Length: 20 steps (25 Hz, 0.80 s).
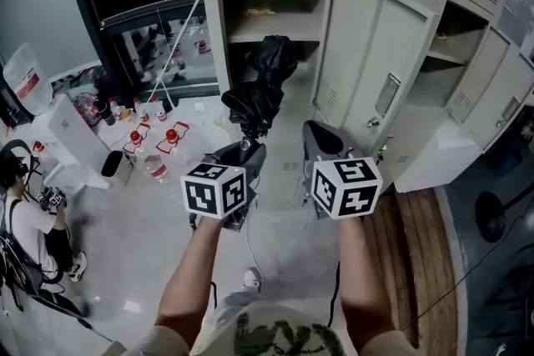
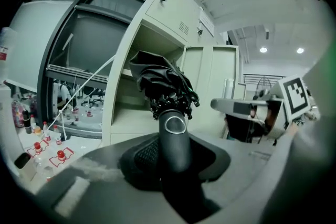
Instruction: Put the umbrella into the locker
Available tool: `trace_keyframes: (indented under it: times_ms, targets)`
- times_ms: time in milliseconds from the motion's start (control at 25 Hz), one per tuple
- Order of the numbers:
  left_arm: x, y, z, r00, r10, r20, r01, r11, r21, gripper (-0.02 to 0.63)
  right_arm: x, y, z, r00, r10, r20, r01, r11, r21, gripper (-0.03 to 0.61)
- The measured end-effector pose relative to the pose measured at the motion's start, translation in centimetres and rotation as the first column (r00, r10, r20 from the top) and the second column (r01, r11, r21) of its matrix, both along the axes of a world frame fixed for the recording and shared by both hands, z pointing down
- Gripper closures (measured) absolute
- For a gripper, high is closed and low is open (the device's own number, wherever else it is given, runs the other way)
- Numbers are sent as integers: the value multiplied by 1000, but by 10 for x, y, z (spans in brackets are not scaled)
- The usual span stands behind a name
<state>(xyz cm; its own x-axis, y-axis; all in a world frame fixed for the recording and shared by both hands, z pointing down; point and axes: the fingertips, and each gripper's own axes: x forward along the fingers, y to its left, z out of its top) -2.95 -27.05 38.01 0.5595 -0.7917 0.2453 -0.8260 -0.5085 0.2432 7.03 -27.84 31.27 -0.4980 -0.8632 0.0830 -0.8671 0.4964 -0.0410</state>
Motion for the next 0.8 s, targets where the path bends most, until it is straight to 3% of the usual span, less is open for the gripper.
trace_keyframes:
  times_ms: [280, 800]
  targets:
    - [-2, -28, 27, 998, 42, 41, -39, 997, -70, 495, -9, -29, -9, 1000, 24, -1, -24, 1000, 14, 580]
    - [-4, -96, 42, 988, 108, 106, -94, 988, -126, 494, -9, -65, -10, 992, 121, -22, -120, 993, 20, 580]
